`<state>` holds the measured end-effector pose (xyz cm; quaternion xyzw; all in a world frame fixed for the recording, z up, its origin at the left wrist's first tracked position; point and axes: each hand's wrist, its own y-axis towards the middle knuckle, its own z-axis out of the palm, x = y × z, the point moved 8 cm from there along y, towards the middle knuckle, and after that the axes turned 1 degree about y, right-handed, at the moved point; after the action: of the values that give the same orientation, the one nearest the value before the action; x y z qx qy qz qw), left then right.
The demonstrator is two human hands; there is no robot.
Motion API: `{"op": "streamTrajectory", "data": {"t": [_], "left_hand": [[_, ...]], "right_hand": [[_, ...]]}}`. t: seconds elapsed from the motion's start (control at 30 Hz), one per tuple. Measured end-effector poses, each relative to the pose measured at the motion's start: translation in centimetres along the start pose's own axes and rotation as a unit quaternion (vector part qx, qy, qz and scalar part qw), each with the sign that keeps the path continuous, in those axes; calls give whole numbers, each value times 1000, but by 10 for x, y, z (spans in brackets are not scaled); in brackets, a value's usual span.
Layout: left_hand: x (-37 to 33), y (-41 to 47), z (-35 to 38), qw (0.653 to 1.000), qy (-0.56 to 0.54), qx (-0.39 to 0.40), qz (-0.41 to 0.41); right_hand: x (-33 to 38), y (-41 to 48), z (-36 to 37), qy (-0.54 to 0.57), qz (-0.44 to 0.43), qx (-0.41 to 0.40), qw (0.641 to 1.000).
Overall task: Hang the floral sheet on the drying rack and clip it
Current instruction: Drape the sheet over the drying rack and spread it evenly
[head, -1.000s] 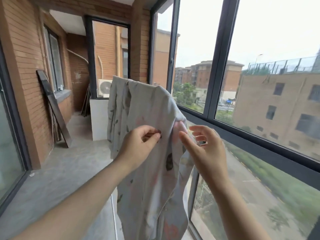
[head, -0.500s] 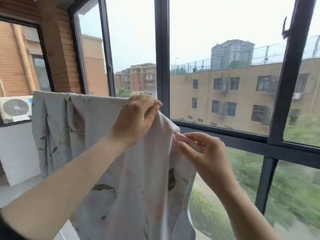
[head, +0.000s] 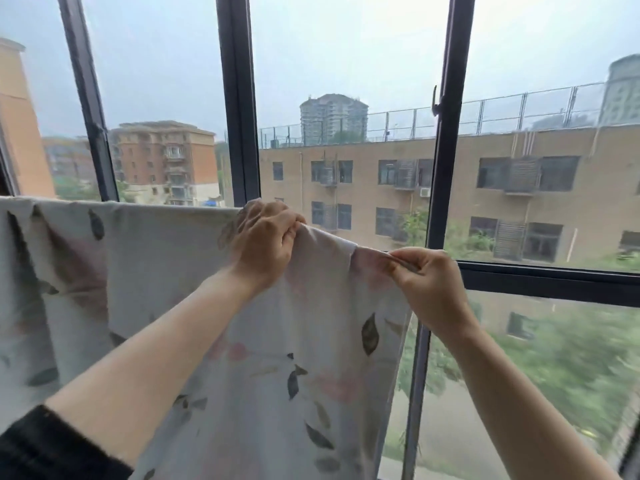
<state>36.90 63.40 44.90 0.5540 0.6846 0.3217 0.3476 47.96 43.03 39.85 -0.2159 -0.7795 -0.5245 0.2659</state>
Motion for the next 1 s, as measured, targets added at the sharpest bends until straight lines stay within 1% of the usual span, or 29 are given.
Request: {"op": "streamTrajectory", "data": {"t": [0.07,0.13,0.27,0.37,0.43,0.47,0.53,0.6,0.73,0.87,0.93,1.0], "left_hand": [[-3,-2,0,1000,1,11,-1],[-4,-1,2,1000,-13,19,6],[-10,1,6,1000,-12,7,6],[-16,4,7,1000,-18,-1,-5],[-14,5,6,999,-25,-13,-18],[-12,6,4,999,-28,-19,-24],[-8,6,3,999,-33,-22,-28],[-7,6,3,999,-31,-18,-29],[-12,5,-1,999,-42,-21,-15],[-23,11,-12,996,-85,-36,7],[-32,15,-13,992,-125,-17,20],[-34,20,-14,990,-141,4,13]], "right_hand": [[3,3,-16,-9,8,-16,1000],[5,5,-38,3,16,-53,998],[4,7,-54,-11,13,-59,998],[-3,7,-57,-4,21,-81,996],[-10,0,-59,31,32,-104,994],[-18,-6,-57,60,52,-105,991],[-36,-22,-44,125,112,-76,983],[-45,-35,-37,162,143,-70,974],[-31,-24,-56,145,106,-140,974],[-10,1,-76,107,85,-160,978],[-1,11,-91,88,65,-176,978],[6,21,-108,77,43,-203,975]]}}
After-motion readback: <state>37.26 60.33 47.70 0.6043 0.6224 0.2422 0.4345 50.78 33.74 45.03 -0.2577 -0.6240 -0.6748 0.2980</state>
